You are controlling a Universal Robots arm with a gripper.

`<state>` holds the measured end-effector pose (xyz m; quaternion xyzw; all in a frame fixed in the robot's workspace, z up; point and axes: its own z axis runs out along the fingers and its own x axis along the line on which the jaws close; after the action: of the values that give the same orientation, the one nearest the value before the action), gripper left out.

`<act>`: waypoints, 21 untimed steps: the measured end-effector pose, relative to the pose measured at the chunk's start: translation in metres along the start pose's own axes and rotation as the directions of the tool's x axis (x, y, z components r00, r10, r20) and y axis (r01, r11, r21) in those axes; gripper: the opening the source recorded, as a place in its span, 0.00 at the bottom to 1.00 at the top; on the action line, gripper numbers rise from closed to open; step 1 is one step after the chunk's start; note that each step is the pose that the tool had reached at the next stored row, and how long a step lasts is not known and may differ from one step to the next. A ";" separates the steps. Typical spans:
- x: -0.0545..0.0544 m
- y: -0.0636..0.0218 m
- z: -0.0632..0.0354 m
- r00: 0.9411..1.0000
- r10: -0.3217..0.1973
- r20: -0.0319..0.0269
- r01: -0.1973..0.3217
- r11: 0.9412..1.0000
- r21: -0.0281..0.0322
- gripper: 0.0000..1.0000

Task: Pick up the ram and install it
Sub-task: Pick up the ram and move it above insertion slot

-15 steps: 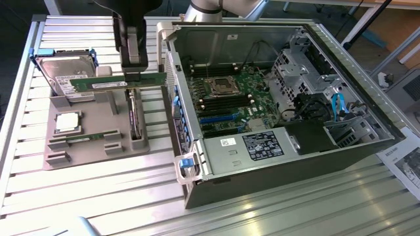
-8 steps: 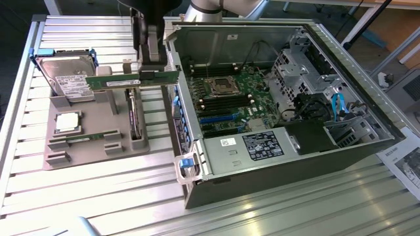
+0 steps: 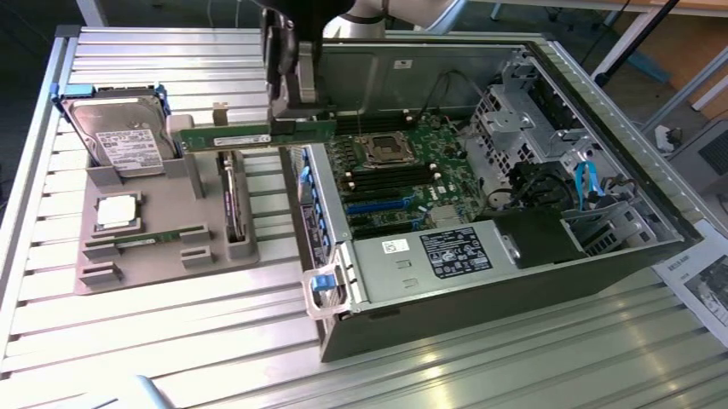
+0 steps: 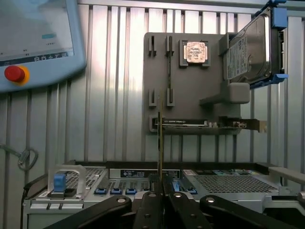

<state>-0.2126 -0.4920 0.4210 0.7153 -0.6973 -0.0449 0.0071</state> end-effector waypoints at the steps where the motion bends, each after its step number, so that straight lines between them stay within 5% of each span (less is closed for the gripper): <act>1: 0.000 -0.0032 -0.0004 1.000 0.000 0.000 0.000 1.000 -0.001 0.12; 11: 0.001 -0.0407 -0.0045 1.000 0.001 0.000 -0.001 1.000 -0.013 0.12; 21: 0.002 -0.0745 -0.0069 1.000 0.001 0.000 -0.001 1.000 -0.013 0.12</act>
<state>-0.1378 -0.4920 0.4224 0.7150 -0.6973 -0.0497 0.0118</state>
